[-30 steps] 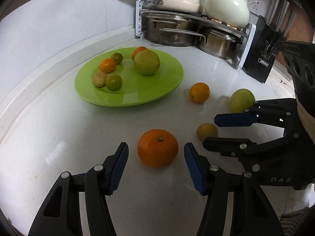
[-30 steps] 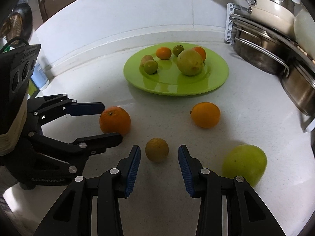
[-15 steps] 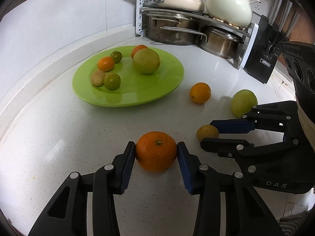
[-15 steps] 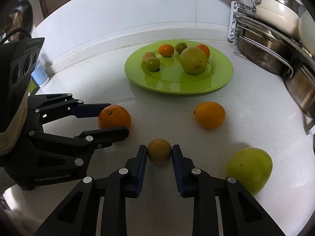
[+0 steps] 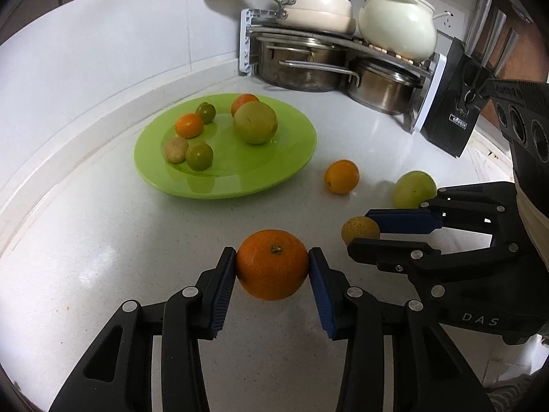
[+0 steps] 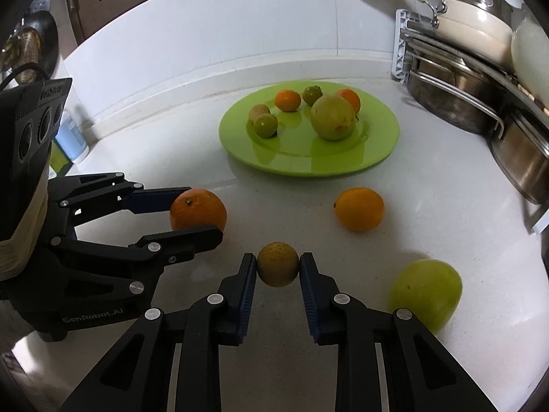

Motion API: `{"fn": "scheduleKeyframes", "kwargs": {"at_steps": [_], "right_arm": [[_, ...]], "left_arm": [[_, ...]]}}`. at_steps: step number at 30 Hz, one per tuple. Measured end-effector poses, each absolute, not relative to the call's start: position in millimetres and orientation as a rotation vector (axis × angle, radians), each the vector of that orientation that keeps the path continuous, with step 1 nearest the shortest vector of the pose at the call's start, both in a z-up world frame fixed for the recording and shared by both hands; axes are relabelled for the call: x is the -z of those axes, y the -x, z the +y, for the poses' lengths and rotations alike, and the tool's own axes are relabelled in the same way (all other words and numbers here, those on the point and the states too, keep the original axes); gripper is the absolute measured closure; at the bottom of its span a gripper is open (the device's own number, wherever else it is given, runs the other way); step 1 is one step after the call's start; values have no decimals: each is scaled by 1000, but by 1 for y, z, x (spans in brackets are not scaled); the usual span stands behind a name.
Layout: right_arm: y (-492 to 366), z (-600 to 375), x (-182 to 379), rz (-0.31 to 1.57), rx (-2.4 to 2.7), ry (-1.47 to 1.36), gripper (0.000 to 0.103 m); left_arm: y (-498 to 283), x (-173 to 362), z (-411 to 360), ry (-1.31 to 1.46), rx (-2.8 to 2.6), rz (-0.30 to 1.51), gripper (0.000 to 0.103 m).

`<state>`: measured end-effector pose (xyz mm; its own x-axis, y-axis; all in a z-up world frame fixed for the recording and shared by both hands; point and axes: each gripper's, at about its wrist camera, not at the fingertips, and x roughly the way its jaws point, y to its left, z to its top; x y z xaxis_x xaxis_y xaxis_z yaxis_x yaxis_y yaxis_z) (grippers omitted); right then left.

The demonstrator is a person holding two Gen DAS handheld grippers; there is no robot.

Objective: Organize fruits
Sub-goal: 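Carry both fruits onto the green plate and open both grippers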

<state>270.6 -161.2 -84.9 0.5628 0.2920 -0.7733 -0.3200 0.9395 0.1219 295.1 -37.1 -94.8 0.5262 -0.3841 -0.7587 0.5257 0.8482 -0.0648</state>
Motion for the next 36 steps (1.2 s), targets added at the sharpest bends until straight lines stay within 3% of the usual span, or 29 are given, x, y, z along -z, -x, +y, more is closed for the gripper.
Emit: {"fn": "scheduleKeyframes", "kwargs": {"at_steps": [20, 36], "right_arm": [[-322, -167, 39, 789, -339, 93, 76], [-390, -174, 53, 902, -353, 95, 76]], "left_arm": [[-346, 58, -40, -157, 495, 776, 61], [-396, 69, -59, -184, 495, 834, 61]]}}
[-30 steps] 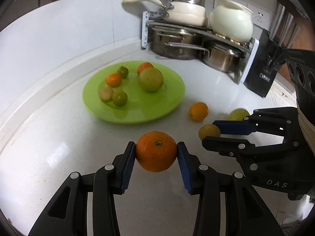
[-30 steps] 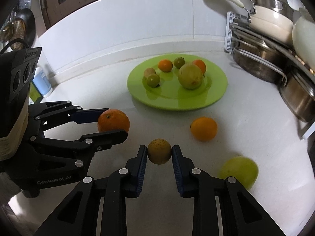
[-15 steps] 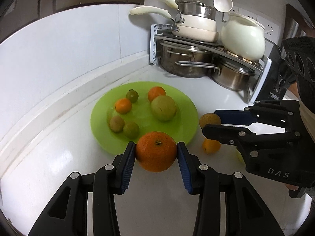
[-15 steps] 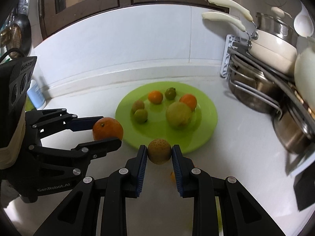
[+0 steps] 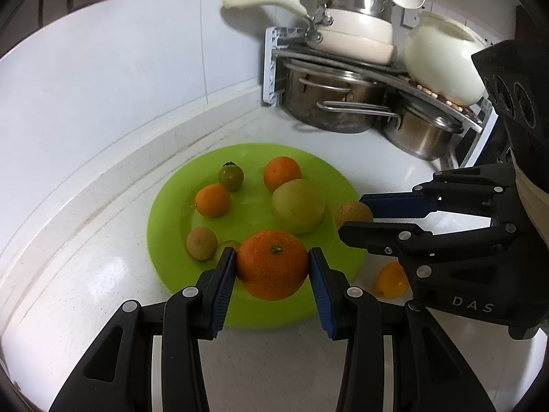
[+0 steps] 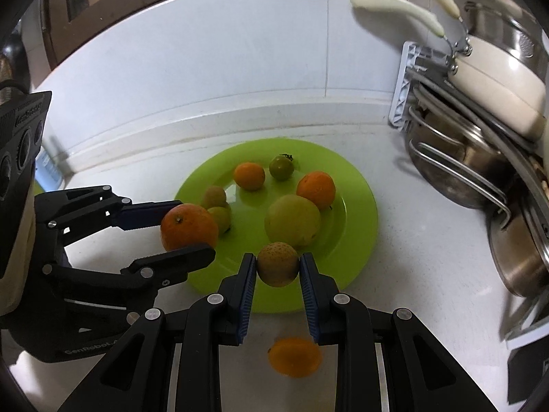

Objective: Organize fruits
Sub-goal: 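Carry both fruits onto the green plate and open both grippers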

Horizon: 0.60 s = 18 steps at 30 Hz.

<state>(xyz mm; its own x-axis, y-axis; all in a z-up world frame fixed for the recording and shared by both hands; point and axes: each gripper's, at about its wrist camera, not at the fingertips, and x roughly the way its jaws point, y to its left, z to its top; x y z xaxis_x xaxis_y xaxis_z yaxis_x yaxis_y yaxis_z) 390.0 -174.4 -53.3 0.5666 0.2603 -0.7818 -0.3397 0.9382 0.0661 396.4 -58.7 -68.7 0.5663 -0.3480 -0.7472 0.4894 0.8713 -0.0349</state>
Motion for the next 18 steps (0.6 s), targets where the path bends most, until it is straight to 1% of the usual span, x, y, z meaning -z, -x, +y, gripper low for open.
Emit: {"fn": "scheduleKeyframes", "kwargs": {"at_steps": [11, 18], "right_arm": [[-402, -172, 63, 944, -370, 129, 76], [-400, -173, 63, 947, -372, 107, 75]], "left_arm": [[-406, 77, -59, -200, 483, 857, 61], [-401, 66, -50, -184, 456, 819, 58]]}}
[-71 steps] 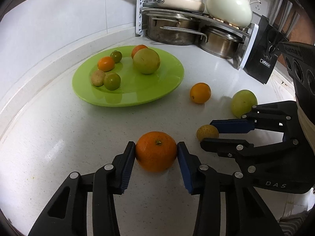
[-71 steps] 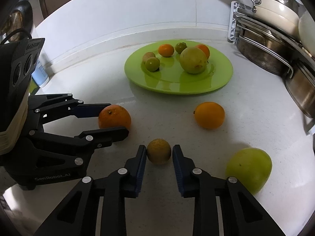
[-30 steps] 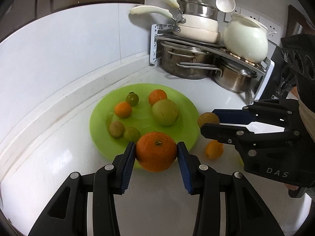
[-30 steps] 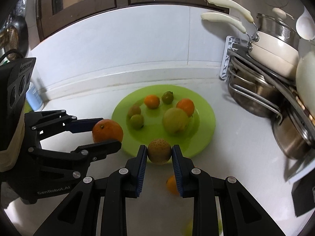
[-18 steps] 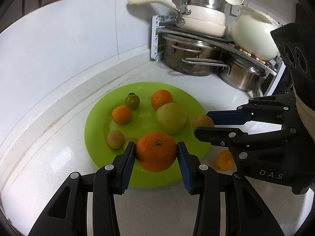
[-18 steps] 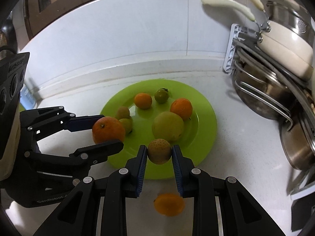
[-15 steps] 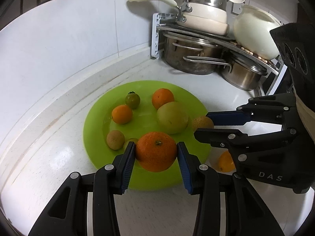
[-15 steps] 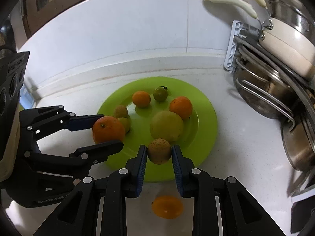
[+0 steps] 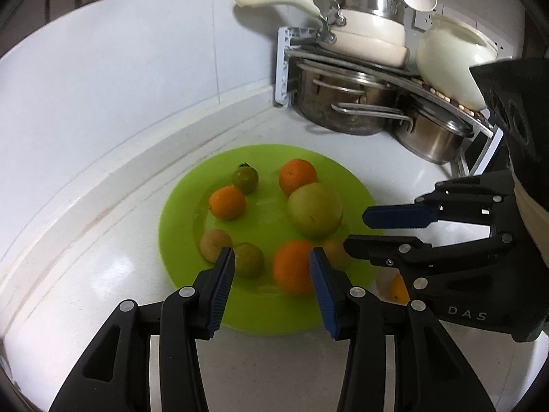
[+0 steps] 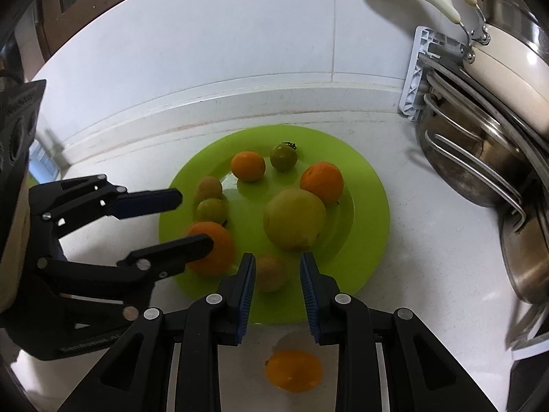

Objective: Organize fruits
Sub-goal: 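Carry both fruits onto the green plate and open both grippers, then withdraw both open grippers toward the small orange and green apple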

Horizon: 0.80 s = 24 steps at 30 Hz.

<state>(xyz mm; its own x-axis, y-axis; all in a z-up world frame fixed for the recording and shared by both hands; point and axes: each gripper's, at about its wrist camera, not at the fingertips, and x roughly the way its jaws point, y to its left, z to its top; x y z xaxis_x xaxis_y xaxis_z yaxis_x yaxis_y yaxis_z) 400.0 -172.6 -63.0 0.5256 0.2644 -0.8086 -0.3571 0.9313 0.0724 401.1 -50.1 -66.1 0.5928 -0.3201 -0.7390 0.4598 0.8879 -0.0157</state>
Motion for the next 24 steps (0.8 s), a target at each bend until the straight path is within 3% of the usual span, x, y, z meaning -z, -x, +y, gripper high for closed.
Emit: {"fn": "scheduleKeyframes", "kwargs": {"at_steps": [13, 19, 24], "right_arm": [[-351, -192, 24, 831, -304, 69, 73], [-321, -197, 3, 774, -267, 62, 67], [-295, -203, -12, 724, -230, 42, 54]], "left_arm": [[-360, 24, -40, -167, 450, 701, 48], [-336, 4, -41, -155, 460, 650, 43], [-314, -13, -40, -141, 467, 610, 38]]}}
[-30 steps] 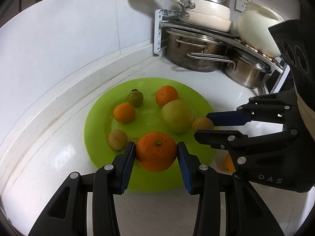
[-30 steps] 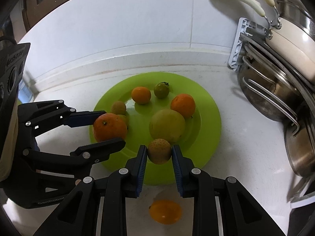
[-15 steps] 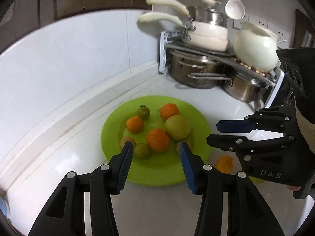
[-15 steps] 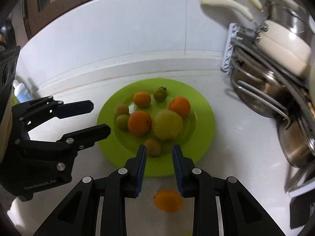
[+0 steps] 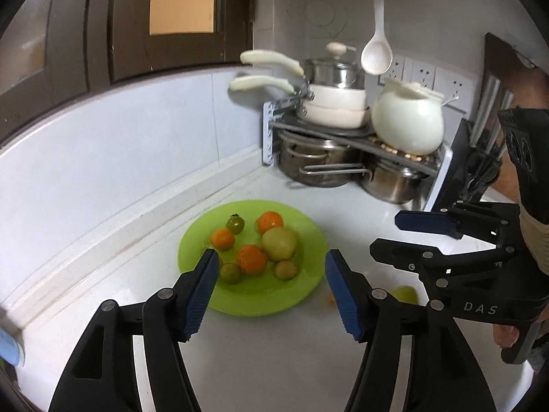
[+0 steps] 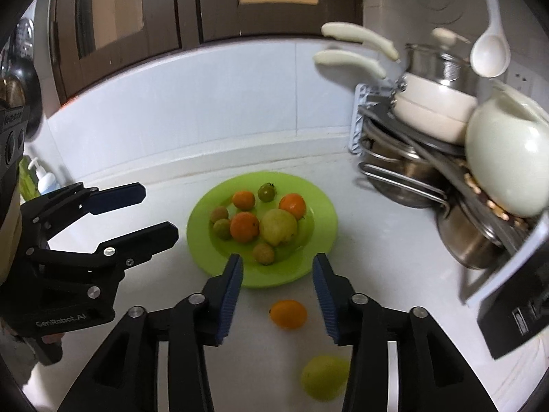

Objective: Organize fruits
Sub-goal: 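Withdraw both open grippers toward the small orange and green apple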

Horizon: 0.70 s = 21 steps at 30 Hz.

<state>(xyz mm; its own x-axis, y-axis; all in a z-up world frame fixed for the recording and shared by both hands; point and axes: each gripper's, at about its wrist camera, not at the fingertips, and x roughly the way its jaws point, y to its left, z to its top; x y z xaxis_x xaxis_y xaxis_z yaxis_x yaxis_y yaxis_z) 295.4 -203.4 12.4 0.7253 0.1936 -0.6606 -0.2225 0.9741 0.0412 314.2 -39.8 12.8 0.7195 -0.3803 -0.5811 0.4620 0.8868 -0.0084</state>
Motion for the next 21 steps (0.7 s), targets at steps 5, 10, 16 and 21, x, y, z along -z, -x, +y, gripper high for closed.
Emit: {"fn": "scheduleKeyframes", "kwargs": {"at_steps": [5, 10, 16, 21], "right_arm": [[-269, -208, -24, 676, -186, 31, 47], [-248, -214, -27, 655, -144, 23, 43], [-231, -221, -23, 651, -99, -1, 41], [-224, -226, -17, 659, -49, -28, 40]], "left_arm": [[-295, -21, -41, -140, 478, 588, 37], [-280, -24, -47, -159, 495, 580, 33], [-272, -20, -54, -185, 527, 579, 30], [-274, -15, -60, -212, 567, 572, 28]]}}
